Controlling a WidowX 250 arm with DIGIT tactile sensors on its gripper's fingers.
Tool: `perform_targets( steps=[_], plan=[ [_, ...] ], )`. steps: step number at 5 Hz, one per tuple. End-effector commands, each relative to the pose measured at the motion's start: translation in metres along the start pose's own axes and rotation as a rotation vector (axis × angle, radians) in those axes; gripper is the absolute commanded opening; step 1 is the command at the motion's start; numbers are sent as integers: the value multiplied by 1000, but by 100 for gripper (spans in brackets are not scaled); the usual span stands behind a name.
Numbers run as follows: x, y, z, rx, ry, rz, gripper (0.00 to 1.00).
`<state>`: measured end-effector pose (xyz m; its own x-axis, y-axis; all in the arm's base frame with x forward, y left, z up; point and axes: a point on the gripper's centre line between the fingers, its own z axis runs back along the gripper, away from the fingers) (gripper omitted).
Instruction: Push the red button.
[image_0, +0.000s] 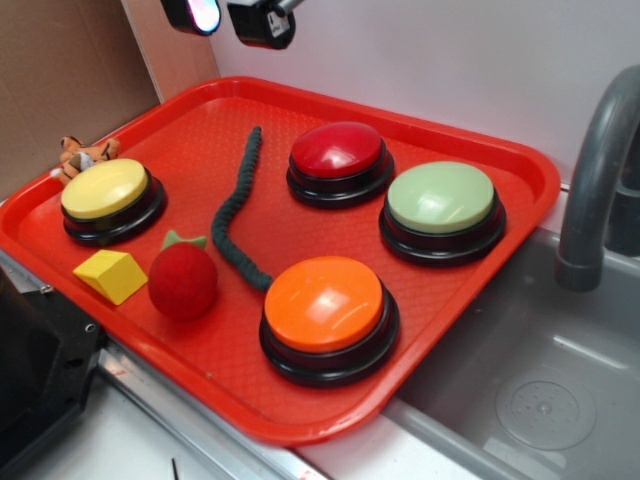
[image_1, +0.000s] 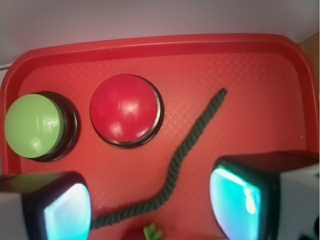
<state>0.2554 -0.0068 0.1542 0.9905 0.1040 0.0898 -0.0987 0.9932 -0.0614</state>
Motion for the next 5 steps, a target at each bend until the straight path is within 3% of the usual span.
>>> perform_targets(
  steps=[1,5],
  plan=[
    [12,-2,12,-5,-28,12,100],
    [7,-4,8,-6,-13,17,100]
  ],
)
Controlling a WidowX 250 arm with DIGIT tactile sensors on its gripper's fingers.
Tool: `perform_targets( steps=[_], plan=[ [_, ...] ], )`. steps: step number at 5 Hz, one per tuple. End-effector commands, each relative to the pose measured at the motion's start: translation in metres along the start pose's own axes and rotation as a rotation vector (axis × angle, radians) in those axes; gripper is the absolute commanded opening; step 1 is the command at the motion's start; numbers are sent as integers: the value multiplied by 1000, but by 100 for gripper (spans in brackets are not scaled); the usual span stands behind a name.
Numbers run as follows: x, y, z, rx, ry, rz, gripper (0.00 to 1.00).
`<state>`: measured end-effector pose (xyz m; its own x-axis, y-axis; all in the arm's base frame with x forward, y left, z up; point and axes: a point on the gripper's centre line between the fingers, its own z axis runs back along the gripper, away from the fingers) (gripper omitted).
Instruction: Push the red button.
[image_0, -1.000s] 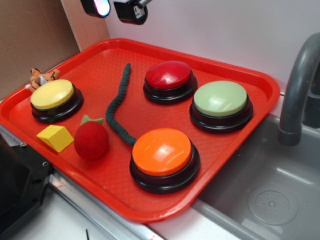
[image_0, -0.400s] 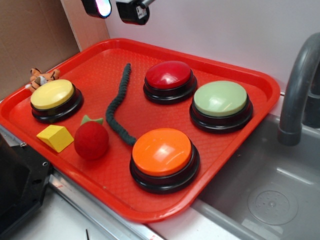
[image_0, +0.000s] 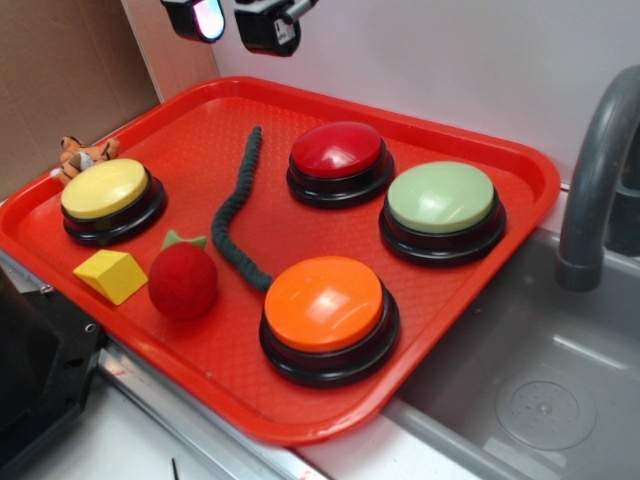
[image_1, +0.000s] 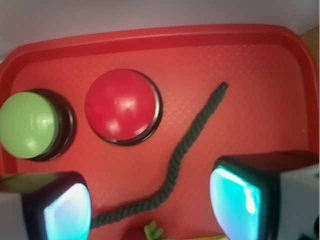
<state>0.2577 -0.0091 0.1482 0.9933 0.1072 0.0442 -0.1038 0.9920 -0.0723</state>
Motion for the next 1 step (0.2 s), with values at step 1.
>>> perform_targets(
  steps=[1],
  plan=[
    [4,-4,11,18,-65,6,100]
  ],
)
